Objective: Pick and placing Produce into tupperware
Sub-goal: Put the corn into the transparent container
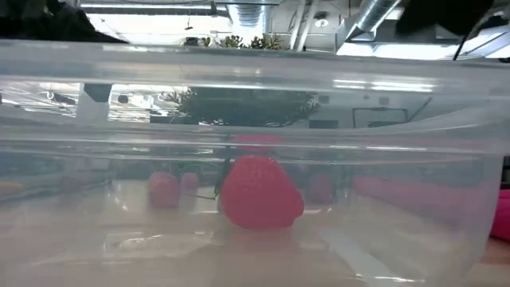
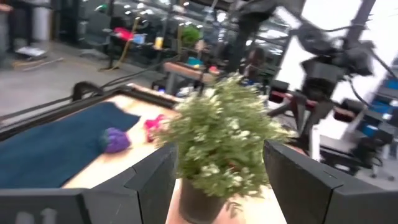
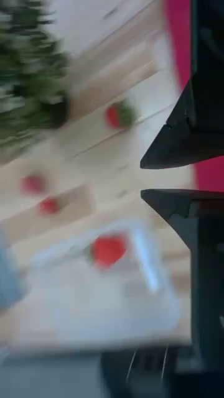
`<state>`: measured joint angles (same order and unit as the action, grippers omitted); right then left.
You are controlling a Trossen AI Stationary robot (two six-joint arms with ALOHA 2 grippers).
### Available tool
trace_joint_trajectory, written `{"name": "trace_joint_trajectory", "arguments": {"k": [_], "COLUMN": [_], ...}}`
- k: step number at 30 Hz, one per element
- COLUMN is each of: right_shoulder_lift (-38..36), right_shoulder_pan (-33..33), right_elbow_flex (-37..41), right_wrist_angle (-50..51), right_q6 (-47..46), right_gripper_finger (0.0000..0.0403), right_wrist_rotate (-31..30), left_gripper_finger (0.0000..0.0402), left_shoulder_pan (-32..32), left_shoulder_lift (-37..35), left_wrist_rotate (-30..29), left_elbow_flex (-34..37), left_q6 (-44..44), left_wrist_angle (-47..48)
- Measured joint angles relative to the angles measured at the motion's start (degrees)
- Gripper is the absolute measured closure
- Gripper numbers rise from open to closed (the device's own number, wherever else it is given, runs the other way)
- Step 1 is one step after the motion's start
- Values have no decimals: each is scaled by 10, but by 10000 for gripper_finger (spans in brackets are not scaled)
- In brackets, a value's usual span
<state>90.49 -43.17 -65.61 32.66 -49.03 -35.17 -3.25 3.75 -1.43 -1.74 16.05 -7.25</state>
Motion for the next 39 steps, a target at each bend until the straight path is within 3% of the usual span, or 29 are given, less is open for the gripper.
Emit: {"name": "trace_joint_trajectory", "arguments": {"k": [4,9,15,21,27,33,39], "right_shoulder_lift": [-61,-95,-99,-99,-99,-81,-57], "right_shoulder_pan": [-33,-45,-39,-41,-63,-90,-93], "right_elbow_flex": [81,158,209,248,284,294,294], "right_wrist_angle": [-133,-286,-400,-471,-512,-517,-524], "right_q6": [60,140,212,222,180,151,144], "right_gripper_finger": [317,317,317,317,317,317,317], "right_wrist_rotate": [-55,-69,-63,-33,1,-25,-27], "left_gripper_finger": [173,173,173,173,173,173,173], "left_shoulder_pan": [23,49,75,94,118,163,237], "left_shoulder_lift": [2,39,140,275,375,420,425], "left_wrist_rotate": [0,-4,-78,-101,-67,-64,-59], "left_elbow_flex": [-4,-53,-169,-272,-312,-317,-317], "left_q6": [1,10,23,55,127,253,372], "left_wrist_angle": [-4,25,189,347,448,563,566]}}
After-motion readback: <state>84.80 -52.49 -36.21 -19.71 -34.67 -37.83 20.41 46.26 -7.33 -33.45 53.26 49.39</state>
